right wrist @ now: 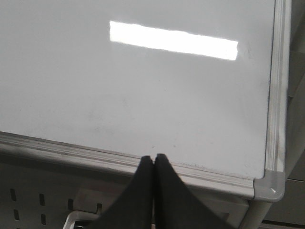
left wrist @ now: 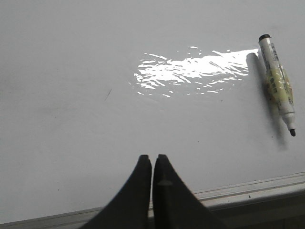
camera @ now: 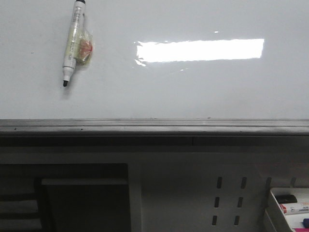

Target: Write number 4 on whiteboard

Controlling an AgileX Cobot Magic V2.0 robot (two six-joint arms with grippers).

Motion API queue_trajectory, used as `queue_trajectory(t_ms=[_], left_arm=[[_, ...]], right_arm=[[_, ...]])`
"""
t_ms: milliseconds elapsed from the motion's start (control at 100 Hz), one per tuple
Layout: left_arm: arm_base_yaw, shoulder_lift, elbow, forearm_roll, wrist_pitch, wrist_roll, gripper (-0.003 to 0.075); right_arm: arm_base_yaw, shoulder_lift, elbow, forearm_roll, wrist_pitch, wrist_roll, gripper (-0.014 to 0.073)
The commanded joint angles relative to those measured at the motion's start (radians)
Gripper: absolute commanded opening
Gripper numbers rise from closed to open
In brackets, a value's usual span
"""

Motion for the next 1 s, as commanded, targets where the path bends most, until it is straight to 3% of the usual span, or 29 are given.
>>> queue_trajectory(t_ms=[0, 990], left_arm=[[-0.001, -0.029, 0.028, -0.011, -0.073, -0.009, -0.002], [-0.001, -0.029, 0.028, -0.013, -0.073, -0.009, -0.002]], right_arm=[[-0.006, -0.022, 0.023, -0.008, -0.081, -0.003, -0.0064], [-0.006, -0.022, 0.023, 0.025, -0.081, -0.003, -0.0064]])
